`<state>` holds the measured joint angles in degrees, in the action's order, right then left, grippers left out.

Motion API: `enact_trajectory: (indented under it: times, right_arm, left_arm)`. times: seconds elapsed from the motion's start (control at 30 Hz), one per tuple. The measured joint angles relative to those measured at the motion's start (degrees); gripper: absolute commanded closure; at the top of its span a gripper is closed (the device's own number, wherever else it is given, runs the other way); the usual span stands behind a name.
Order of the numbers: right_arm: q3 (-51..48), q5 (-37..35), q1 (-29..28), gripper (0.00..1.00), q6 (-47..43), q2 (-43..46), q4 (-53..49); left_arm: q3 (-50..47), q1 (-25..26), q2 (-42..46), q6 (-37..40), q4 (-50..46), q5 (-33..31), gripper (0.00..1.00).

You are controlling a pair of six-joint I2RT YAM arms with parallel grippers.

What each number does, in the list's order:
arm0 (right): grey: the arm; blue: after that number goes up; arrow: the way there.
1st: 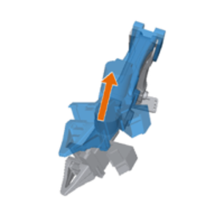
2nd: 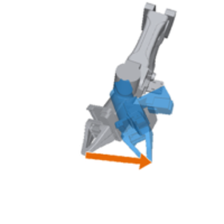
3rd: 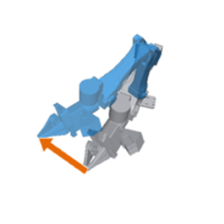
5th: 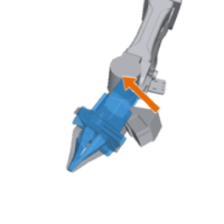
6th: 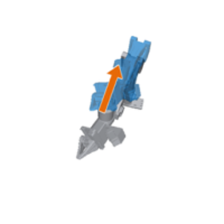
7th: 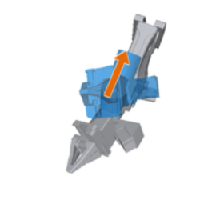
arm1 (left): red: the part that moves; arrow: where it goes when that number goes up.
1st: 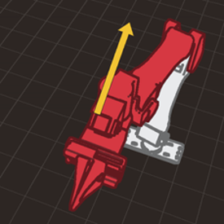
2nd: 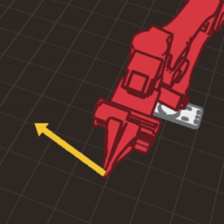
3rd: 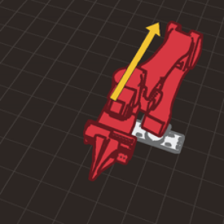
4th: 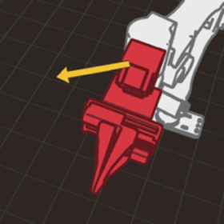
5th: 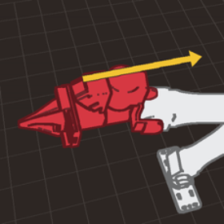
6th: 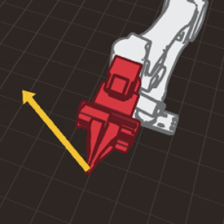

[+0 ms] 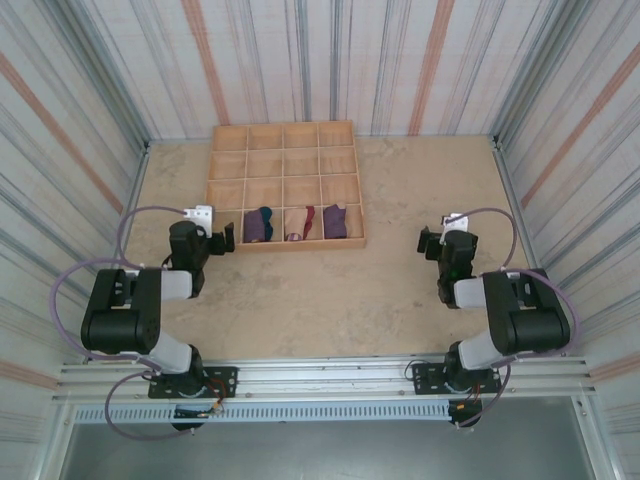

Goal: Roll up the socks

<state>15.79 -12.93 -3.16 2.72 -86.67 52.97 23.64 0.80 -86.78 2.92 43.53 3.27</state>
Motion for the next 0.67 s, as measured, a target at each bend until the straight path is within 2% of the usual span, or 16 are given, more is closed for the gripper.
enact_trajectory:
  times: [0.23,0.67]
  right_arm:
    - [4.8,5.3,5.2,0.01,2.4,-2.1,-1.6]
    - [5.9,8.9,4.8,0.01,2.6,-2.1,-4.2]
  left_arm:
    - [0.0,0.0,0.0,0.1,0.0,-0.4,0.01]
    - [0.0,0.0,0.0,0.1,0.0,-0.4,0.01]
